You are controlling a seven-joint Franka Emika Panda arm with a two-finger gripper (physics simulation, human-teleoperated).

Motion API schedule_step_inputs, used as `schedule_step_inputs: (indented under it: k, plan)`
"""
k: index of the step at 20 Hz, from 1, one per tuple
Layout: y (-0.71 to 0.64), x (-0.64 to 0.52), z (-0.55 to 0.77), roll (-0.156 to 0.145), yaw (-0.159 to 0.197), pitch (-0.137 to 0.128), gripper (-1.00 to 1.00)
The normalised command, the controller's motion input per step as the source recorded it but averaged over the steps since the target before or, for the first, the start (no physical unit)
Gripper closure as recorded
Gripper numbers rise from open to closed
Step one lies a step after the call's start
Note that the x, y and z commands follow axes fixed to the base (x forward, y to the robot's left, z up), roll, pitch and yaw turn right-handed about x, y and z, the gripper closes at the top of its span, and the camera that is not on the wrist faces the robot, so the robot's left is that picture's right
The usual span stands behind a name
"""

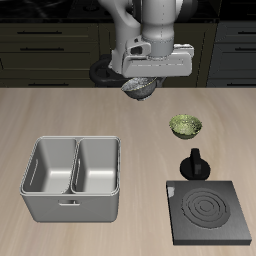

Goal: Place the black bowl on the flat stove

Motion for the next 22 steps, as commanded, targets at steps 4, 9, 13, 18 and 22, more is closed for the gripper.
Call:
schedule_step_inputs:
  k: [4, 9, 13, 18, 22]
  plan:
    - [0.16, 0.31, 0.08, -0.001, 0.073, 0.002, 1.00]
    - [0.32, 0.46, 0.15, 0.021, 0.073, 0.017, 1.00]
    - [0.10, 0.31, 0.17, 0.010, 0.020, 0.002, 1.00]
    - [0.11, 0.45, 0.07, 0.017, 0.018, 0.025, 1.00]
    - [0.15, 0.28, 0.11, 0.028, 0.004, 0.008, 1.00]
